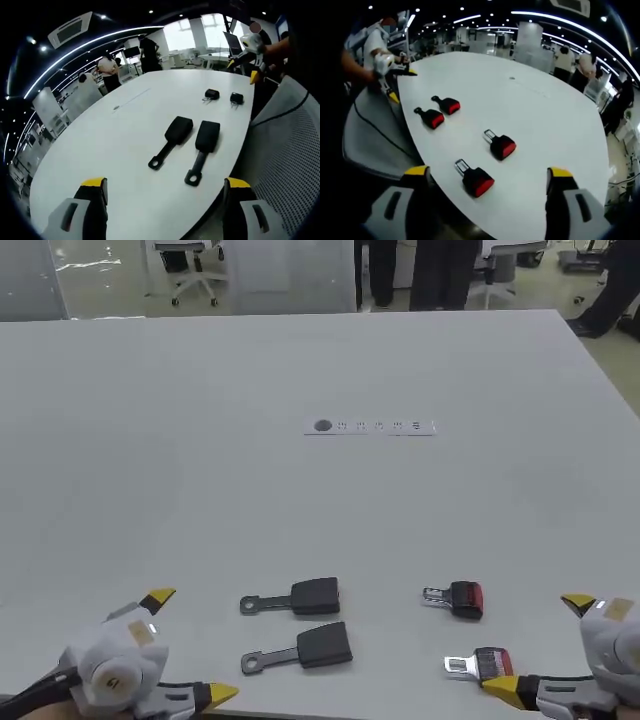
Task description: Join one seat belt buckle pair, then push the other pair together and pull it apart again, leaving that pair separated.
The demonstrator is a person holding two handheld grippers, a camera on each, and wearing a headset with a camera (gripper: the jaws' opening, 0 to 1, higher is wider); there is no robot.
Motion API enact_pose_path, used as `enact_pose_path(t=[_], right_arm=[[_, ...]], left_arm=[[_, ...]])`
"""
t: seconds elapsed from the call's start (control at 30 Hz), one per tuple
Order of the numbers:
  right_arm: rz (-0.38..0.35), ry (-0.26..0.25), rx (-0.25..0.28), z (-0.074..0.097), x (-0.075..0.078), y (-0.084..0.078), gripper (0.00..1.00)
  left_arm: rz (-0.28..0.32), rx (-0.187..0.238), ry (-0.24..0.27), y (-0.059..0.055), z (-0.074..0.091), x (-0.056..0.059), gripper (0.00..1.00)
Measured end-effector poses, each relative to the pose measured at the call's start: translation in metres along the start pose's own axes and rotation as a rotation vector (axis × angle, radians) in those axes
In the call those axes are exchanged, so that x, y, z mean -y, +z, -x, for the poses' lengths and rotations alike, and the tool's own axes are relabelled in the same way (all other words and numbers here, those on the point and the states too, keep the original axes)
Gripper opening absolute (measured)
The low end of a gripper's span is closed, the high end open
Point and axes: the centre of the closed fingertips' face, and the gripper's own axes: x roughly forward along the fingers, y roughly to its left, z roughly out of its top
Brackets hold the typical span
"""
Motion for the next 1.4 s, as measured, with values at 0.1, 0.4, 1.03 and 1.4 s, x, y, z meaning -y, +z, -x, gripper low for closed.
enact_pose_path(t=[0.1,0.4,1.03,1.4], right_arm=[[-0.002,-0.002,-0.001,0.000,0.000,-0.001,0.98],[-0.015,0.006,-0.003,0.001,-0.001,-0.004,0.99],[0.066,0.003,-0.047,0.003,-0.003,-0.002,0.94],[0.064,0.041,-0.018,0.005,-0.009,0.013,0.86]], left_arm=[[-0.004,0.001,0.004,0.000,0.000,-0.001,0.99],[-0.012,-0.004,0.003,0.000,0.000,0.000,0.99],[-0.015,-0.006,-0.002,-0.001,-0.001,0.000,0.96],[-0.021,-0.026,-0.035,-0.003,0.000,0.006,0.98]])
